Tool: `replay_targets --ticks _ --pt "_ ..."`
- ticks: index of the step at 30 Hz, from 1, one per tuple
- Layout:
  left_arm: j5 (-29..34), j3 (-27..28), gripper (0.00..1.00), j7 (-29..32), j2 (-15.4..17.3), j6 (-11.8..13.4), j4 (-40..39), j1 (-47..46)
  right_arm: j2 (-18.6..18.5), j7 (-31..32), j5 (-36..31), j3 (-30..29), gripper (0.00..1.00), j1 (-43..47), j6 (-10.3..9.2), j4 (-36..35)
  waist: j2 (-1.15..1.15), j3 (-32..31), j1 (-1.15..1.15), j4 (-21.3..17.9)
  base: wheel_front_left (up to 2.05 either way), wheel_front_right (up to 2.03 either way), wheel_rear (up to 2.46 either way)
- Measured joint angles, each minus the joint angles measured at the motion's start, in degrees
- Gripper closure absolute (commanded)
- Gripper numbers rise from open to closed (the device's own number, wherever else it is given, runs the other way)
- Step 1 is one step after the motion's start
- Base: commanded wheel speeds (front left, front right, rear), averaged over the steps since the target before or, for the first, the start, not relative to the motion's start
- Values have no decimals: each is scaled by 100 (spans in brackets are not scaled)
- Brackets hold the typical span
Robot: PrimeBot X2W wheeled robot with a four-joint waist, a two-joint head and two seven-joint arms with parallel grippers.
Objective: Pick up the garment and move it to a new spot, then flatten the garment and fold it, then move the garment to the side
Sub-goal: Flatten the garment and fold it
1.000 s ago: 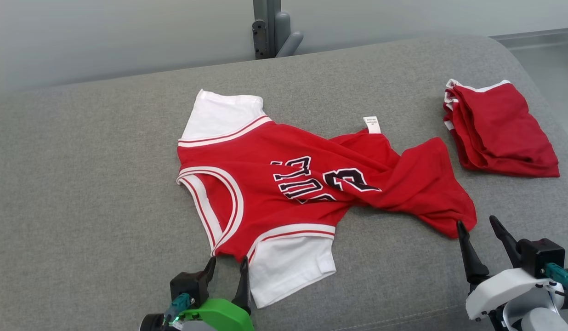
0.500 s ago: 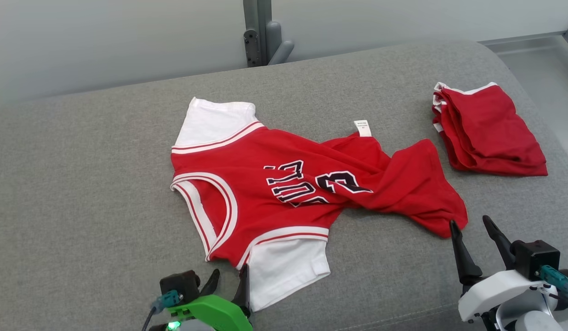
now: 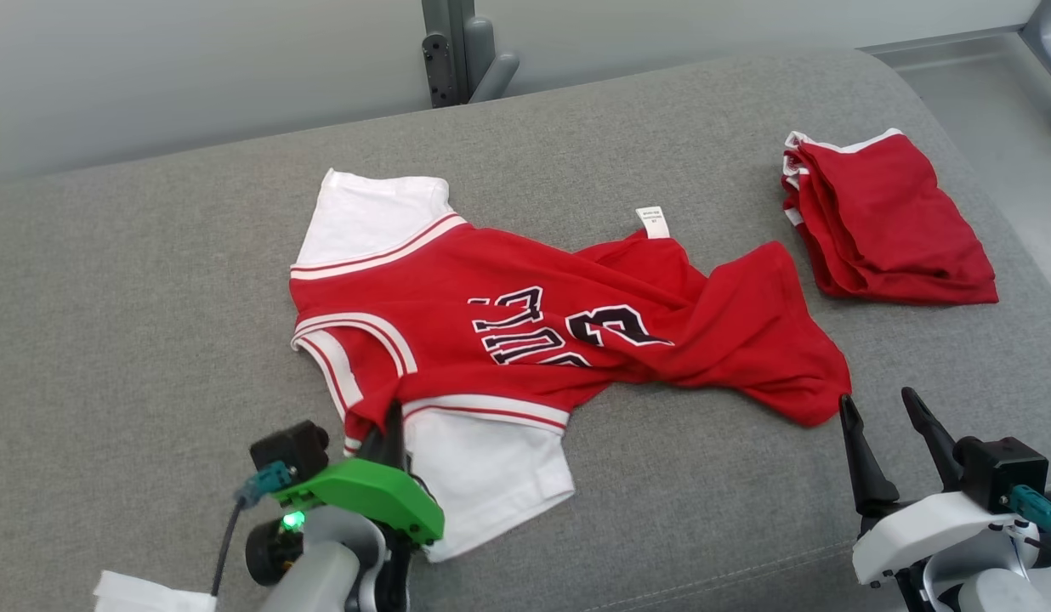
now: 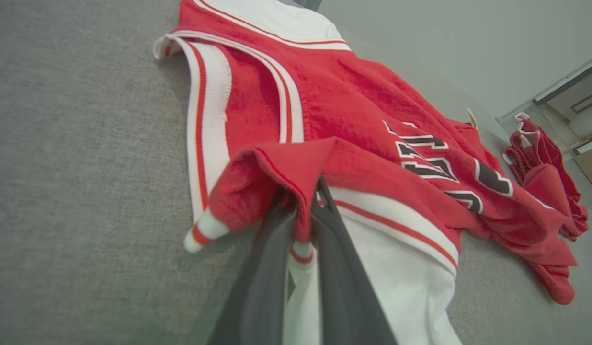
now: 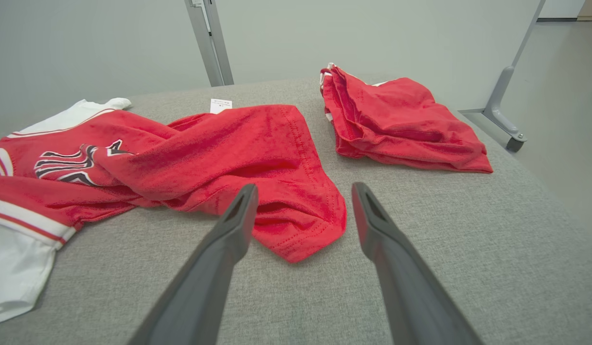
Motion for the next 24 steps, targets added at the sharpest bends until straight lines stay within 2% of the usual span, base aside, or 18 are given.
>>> replay_targets --ticks 15,24 --pt "578 546 100 -198 879 69 528 -1113 59 123 -29 79 0 -35 0 87 0 264 0 58 0 0 0" --pt "631 660 100 -199 980 73 905 -1334 48 104 85 480 0 -151 0 215 0 380 0 12 0 0 0"
